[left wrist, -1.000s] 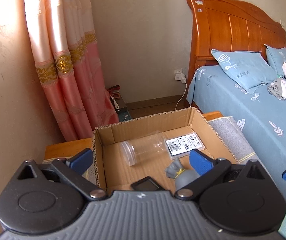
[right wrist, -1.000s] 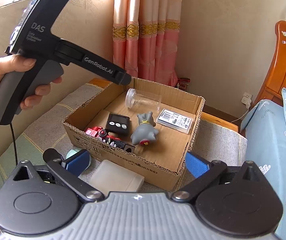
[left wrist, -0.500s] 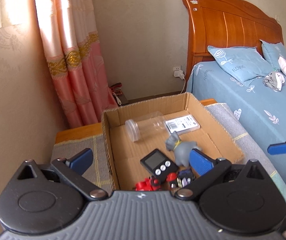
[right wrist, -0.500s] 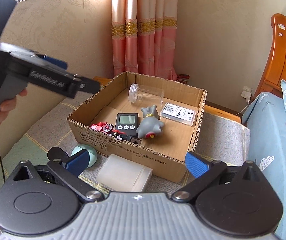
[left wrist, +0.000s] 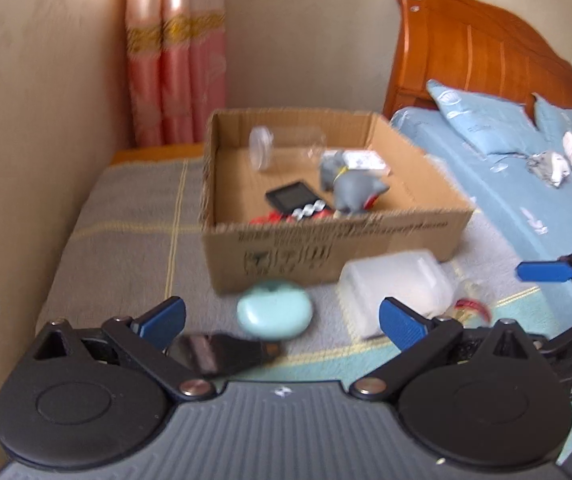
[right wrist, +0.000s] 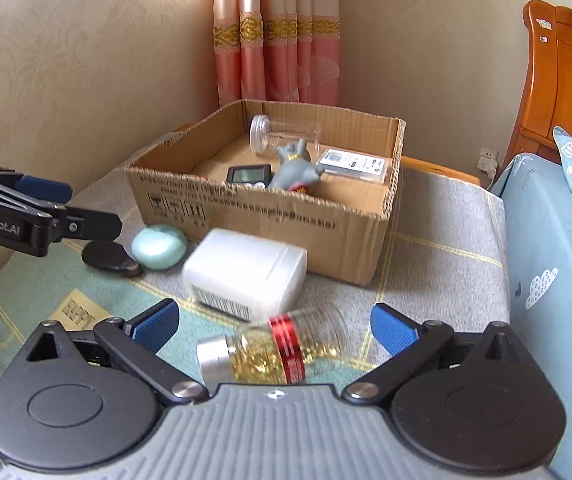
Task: Organize rigid objects
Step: 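Move both tools back to the black oval object and capsule bottle, then grasp the black oval object with left gripper while right approaches the capsule bottle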
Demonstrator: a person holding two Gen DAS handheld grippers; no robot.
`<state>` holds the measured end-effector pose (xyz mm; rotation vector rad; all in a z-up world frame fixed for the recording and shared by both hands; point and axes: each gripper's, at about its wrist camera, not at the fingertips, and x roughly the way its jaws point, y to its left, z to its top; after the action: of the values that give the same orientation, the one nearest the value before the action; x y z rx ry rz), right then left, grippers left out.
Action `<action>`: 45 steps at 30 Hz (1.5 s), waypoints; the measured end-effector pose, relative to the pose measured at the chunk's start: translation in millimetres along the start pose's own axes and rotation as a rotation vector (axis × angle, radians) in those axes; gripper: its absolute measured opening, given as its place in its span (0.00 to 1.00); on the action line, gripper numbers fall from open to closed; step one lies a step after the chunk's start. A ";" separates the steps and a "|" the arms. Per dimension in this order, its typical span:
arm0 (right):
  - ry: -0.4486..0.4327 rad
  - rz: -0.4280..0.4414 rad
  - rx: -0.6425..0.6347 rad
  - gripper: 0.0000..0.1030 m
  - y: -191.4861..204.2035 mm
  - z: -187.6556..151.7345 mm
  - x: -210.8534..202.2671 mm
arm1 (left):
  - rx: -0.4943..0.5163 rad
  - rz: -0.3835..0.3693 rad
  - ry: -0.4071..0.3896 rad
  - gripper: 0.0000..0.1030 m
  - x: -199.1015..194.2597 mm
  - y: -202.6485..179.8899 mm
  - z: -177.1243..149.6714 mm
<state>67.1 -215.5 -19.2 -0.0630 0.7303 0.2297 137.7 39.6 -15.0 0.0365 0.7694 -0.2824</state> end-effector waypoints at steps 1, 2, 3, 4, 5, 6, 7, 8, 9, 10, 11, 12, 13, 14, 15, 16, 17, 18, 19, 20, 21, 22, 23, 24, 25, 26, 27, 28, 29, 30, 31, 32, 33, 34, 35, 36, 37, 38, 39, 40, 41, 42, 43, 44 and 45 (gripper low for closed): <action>0.000 -0.003 -0.006 1.00 -1.2 -2.2 1.1 | -0.001 0.019 0.017 0.99 6.2 1.0 -6.4; 0.006 -0.005 -0.008 1.00 -2.0 -3.6 2.7 | -0.002 0.032 0.030 0.99 11.3 1.7 -11.5; 0.010 -0.006 -0.005 1.00 -3.2 -4.2 4.6 | -0.009 0.037 0.043 0.99 15.8 3.0 -16.4; 0.012 -0.001 0.002 1.00 -5.4 -3.8 6.6 | -0.023 0.035 0.062 0.99 20.4 4.9 -22.8; 0.015 0.007 0.010 1.00 -7.6 -3.1 9.2 | -0.035 0.030 0.084 0.99 24.7 7.2 -27.1; 0.022 0.014 0.017 1.00 -9.6 -1.9 12.6 | -0.044 0.027 0.106 0.99 28.9 9.2 -30.1; 0.028 0.019 0.024 1.00 -10.7 -0.9 15.9 | -0.050 0.028 0.127 0.99 32.2 10.8 -33.1; 0.037 0.016 0.029 1.00 -11.3 0.4 19.5 | -0.052 0.030 0.143 0.99 34.7 12.2 -37.5; 0.053 0.013 0.033 1.00 -11.1 2.0 23.9 | -0.050 0.032 0.155 0.99 36.3 13.0 -40.9; 0.065 0.023 0.036 1.00 -10.8 2.7 26.7 | -0.048 0.036 0.164 0.99 37.5 13.8 -42.8; 0.079 0.046 0.041 1.00 -10.1 2.7 29.0 | -0.047 0.040 0.171 0.99 38.5 14.7 -44.7; 0.097 0.066 0.050 1.00 -7.9 1.7 30.6 | -0.050 0.043 0.177 0.99 39.3 16.0 -46.5; 0.109 0.068 0.052 1.00 -5.3 0.8 31.4 | -0.049 0.042 0.176 0.99 38.8 16.7 -49.2; 0.121 0.070 0.039 1.00 -0.8 -1.1 31.7 | -0.044 0.044 0.169 0.99 38.1 16.9 -50.9; 0.137 0.068 0.023 1.00 4.5 -3.2 31.6 | -0.036 0.046 0.163 0.99 37.7 16.4 -52.6; 0.151 0.062 0.011 1.00 9.2 -5.8 31.6 | -0.024 0.050 0.159 0.99 37.8 14.2 -51.8; 0.163 0.054 0.000 1.00 13.8 -8.9 31.4 | -0.006 0.058 0.155 0.99 38.2 12.1 -53.8; 0.175 0.046 -0.010 1.00 18.9 -12.9 31.1 | 0.023 0.069 0.148 0.99 37.9 8.2 -55.5; 0.188 0.040 -0.017 1.00 23.1 -17.5 30.9 | 0.020 0.065 0.137 0.99 37.3 8.0 -57.1; 0.197 0.030 -0.021 1.00 27.3 -22.5 30.1 | 0.011 0.066 0.129 0.99 37.1 8.5 -57.6; 0.202 0.022 -0.026 1.00 31.2 -27.2 30.2 | 0.011 0.068 0.125 0.99 37.6 8.4 -57.5; 0.208 0.014 -0.030 1.00 34.4 -31.7 30.4 | 0.007 0.069 0.121 0.99 38.0 9.2 -57.2; 0.216 0.000 -0.032 1.00 37.6 -35.8 32.1 | 0.005 0.071 0.117 0.99 38.6 9.6 -57.3; 0.226 -0.012 -0.035 1.00 40.2 -39.6 33.7 | 0.003 0.074 0.115 0.99 39.9 10.0 -56.9; 0.215 -0.025 -0.050 1.00 43.3 -42.3 33.3 | -0.003 0.078 0.114 0.99 41.1 10.4 -56.1; 0.205 -0.027 -0.056 1.00 44.3 -44.0 31.1 | -0.011 0.087 0.116 0.99 42.4 10.2 -54.4; 0.210 -0.024 -0.043 1.00 43.7 -44.0 31.0 | -0.019 0.094 0.119 0.99 44.2 10.4 -52.1; 0.214 -0.029 -0.034 1.00 42.9 -43.3 31.2 | -0.025 0.099 0.121 0.99 45.7 10.4 -50.3; 0.218 -0.033 -0.033 1.00 43.3 -42.5 31.6 | -0.032 0.107 0.123 0.99 48.3 10.7 -47.8; 0.222 -0.036 -0.030 1.00 43.9 -41.7 32.2 | -0.039 0.112 0.124 0.99 51.0 11.2 -45.0; 0.224 -0.039 -0.027 1.00 44.3 -40.7 32.8 | -0.043 0.117 0.125 0.99 53.5 11.2 -42.4; 0.225 -0.041 -0.026 1.00 44.5 -39.8 34.2 | -0.048 0.122 0.126 0.99 55.5 11.4 -40.1; 0.224 -0.040 -0.027 1.00 44.6 -39.5 34.4 | -0.054 0.127 0.127 0.99 57.7 11.8 -37.8; 0.223 -0.038 -0.029 1.00 44.5 -39.3 34.6 | -0.056 0.129 0.129 0.99 60.0 12.6 -35.7; 0.221 -0.036 -0.030 1.00 44.3 -39.1 34.8 | -0.054 0.129 0.132 0.99 61.8 13.1 -33.6; 0.220 -0.034 -0.032 1.00 44.2 -39.2 34.9 | -0.054 0.128 0.135 0.99 63.3 13.8 -31.7; 0.218 -0.033 -0.034 1.00 43.9 -39.4 34.8 | -0.052 0.127 0.138 0.99 64.6 14.4 -30.2; 0.215 -0.032 -0.035 1.00 44.0 -39.4 34.9 | -0.050 0.124 0.137 0.99 65.6 15.1 -29.1; 0.213 -0.032 -0.035 1.00 43.8 -39.8 34.6 | -0.047 0.123 0.133 0.99 66.9 16.0 -28.4; 0.211 -0.031 -0.037 1.00 43.8 -39.9 34.3 | -0.047 0.124 0.130 1.00 67.8 17.3 -27.9; 0.209 -0.030 -0.037 1.00 43.7 -40.0 34.3 | -0.048 0.125 0.126 1.00 68.7 18.9 -27.3; 0.208 -0.030 -0.037 1.00 43.5 -40.0 34.1 | -0.047 0.124 0.124 1.00 69.8 20.7 -26.1; 0.208 -0.030 -0.038 1.00 43.5 -39.7 34.2 | -0.044 0.122 0.124 1.00 70.5 22.1 -25.1; 0.208 -0.030 -0.038 1.00 43.4 -39.7 34.1 | -0.039 0.118 0.126 1.00 70.9 23.1 -24.8; 0.208 -0.030 -0.038 1.00 43.3 -39.7 34.0 | -0.029 0.111 0.127 1.00 71.0 23.3 -25.0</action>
<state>55.6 -172.5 -70.5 -0.1349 0.9318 0.2104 175.3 48.5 -83.6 0.0698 0.8944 -0.1643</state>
